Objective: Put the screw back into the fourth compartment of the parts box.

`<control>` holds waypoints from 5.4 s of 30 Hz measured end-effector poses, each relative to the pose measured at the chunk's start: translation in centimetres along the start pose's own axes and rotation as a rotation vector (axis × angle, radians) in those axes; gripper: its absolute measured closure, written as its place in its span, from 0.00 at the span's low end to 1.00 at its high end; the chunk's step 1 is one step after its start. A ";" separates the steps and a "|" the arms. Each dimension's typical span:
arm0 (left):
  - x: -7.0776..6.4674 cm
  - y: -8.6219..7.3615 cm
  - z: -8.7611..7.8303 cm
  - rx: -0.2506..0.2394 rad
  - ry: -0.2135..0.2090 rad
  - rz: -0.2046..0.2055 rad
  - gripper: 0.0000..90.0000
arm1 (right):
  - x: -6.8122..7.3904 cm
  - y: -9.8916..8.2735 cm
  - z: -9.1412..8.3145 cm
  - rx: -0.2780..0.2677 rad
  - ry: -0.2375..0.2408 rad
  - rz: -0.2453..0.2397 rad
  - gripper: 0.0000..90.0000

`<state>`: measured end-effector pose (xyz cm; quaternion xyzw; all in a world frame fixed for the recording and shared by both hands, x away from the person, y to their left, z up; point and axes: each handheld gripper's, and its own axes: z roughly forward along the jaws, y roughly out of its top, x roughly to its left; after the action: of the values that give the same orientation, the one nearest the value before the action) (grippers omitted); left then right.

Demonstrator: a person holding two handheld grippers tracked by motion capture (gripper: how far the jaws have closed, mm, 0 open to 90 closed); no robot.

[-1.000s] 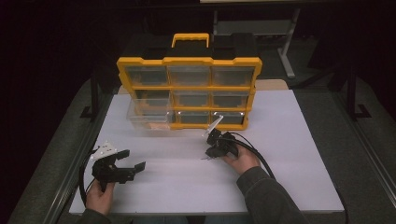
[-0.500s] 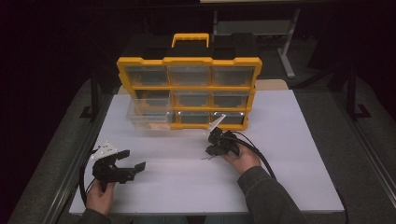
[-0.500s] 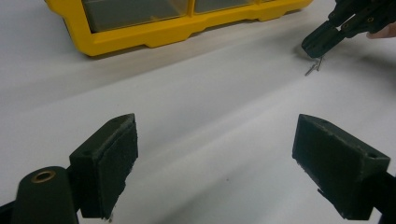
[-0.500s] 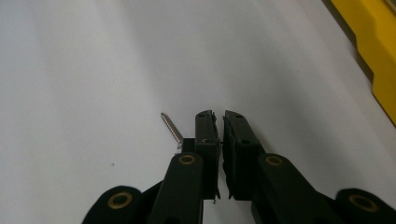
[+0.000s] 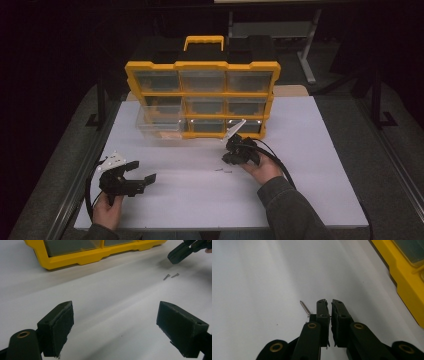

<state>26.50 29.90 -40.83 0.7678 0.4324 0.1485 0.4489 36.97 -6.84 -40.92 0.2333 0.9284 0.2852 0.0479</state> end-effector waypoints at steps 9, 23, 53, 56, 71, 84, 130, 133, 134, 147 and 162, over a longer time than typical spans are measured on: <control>0.1 0.0 -0.1 0.000 0.000 0.006 0.15 | 0.6 1.9 -2.0 -0.009 0.019 -0.031 0.93; 0.3 -0.1 -0.3 -0.004 0.007 0.006 0.15 | 0.5 6.2 -6.5 -0.090 0.059 -0.086 0.93; 0.2 -0.1 -0.4 0.001 -0.010 0.004 0.15 | 2.2 20.4 -7.8 -0.106 0.082 -0.205 0.93; 0.2 -0.2 -0.4 -0.004 -0.014 0.007 0.15 | 2.4 21.5 -6.8 -0.094 0.082 -0.204 0.93; 0.2 -0.1 -0.5 -0.014 -0.016 0.013 0.15 | 3.1 23.2 -2.3 -0.032 0.095 -0.194 0.92; 0.2 0.0 -0.4 0.003 -0.013 0.017 0.15 | 2.9 22.3 -5.8 -0.116 0.065 -0.180 0.81; 0.4 0.0 -0.4 -0.008 0.009 0.013 0.15 | 0.9 4.8 -8.9 -0.169 0.025 -0.042 0.54; 0.5 -0.1 -0.4 -0.009 0.011 0.013 0.15 | 0.9 3.9 -8.0 -0.160 0.034 -0.023 0.54; 0.4 -0.1 -0.4 -0.008 0.011 0.006 0.15 | 0.9 3.6 -7.7 -0.154 0.038 -0.012 0.54; 0.4 -0.1 -0.4 -0.009 0.013 0.005 0.15 | 0.9 0.8 -4.9 -0.103 0.051 0.036 0.54; 0.5 -0.1 -0.4 -0.009 0.014 0.007 0.15 | 1.1 -1.2 -2.0 -0.066 0.067 0.044 0.61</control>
<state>26.50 30.50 -40.75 0.7663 0.4318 0.1574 0.4490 35.05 -8.27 -39.85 0.2424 0.9142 0.3243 0.0179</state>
